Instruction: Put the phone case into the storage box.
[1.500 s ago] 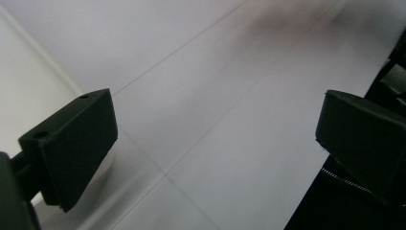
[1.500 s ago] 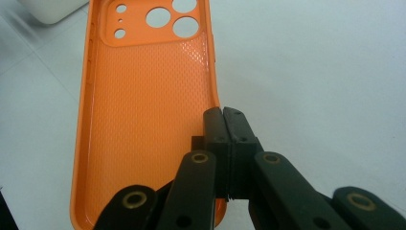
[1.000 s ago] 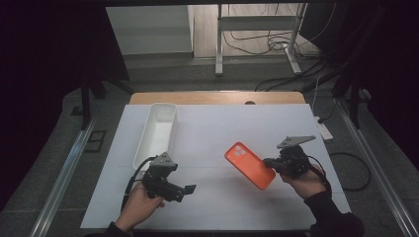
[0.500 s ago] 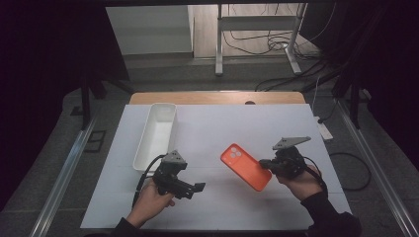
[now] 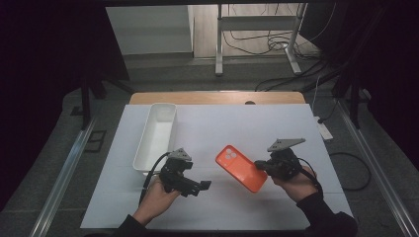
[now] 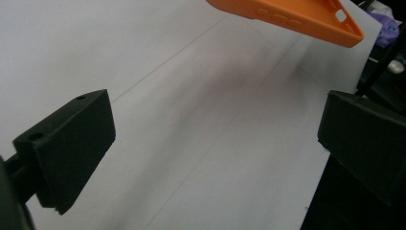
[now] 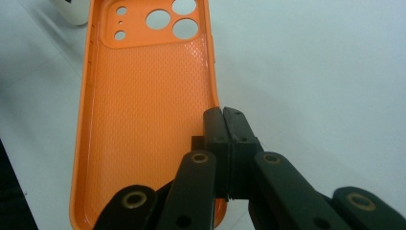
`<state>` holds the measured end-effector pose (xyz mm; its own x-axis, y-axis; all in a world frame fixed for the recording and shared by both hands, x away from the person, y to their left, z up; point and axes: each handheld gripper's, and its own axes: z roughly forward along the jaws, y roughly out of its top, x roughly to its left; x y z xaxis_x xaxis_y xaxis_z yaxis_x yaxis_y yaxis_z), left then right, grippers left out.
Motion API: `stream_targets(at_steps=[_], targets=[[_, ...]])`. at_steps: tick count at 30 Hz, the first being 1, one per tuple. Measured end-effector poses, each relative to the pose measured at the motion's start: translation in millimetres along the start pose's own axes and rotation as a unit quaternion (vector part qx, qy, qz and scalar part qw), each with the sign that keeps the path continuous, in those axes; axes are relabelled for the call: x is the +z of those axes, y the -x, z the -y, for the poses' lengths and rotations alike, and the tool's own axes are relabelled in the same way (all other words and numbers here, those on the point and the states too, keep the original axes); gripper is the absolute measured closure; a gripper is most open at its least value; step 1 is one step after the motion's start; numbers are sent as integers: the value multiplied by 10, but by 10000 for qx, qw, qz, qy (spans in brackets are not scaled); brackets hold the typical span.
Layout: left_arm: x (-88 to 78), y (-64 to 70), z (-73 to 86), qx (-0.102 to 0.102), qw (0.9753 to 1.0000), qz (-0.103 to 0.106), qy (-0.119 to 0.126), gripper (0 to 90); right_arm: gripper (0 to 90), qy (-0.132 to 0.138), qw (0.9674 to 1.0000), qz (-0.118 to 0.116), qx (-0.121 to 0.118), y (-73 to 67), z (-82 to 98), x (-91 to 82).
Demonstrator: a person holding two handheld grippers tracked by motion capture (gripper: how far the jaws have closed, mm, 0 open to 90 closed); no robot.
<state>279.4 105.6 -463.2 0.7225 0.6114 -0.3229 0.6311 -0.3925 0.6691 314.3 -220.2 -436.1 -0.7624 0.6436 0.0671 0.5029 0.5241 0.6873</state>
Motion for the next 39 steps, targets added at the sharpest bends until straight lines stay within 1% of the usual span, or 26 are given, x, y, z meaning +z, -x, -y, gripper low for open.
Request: stream_targets(at_steps=[2,3,4,6,8,9,13,14,20,23,28,29,34,39], targets=[[15,3,-17,-40,10000,58,-23,7,889,27,10000,-1,-10,-18,-6,11],[30,8,-29,-108,9999,132,-11,8,889,40,10000,-4,5,-36,-12,21],[30,8,-29,-108,9999,132,-11,8,889,40,10000,-4,5,-36,-12,21],[59,14,-47,-195,9996,205,2,8,889,52,10000,-17,-35,-59,-21,38],[75,17,-60,-204,9995,230,-36,7,889,53,10000,-26,-53,-91,-30,48],[89,23,-66,-245,9994,256,-21,6,889,73,9999,-53,-73,-99,-33,53],[120,30,-90,-253,9990,372,-36,2,889,102,9999,-66,-108,-138,-44,64],[120,30,-90,-253,9990,372,-36,2,889,102,9999,-68,-120,-147,-47,65],[171,30,-124,-328,9977,590,-6,11,889,120,9998,-70,-148,-185,-57,76],[200,21,-133,-369,9968,702,-5,32,889,145,9997,-95,-196,-212,-63,87],[231,4,-139,-458,9957,802,1,59,889,184,9994,-142,-241,-266,-75,101],[237,-9,-141,-497,9950,864,11,63,889,189,9994,-150,-259,-276,-78,103],[243,-37,-151,-605,9931,998,67,90,889,222,9991,-178,-321,-325,-90,119],[257,-36,-164,-615,9928,1031,63,117,889,230,9990,-196,-338,-355,-95,126]])
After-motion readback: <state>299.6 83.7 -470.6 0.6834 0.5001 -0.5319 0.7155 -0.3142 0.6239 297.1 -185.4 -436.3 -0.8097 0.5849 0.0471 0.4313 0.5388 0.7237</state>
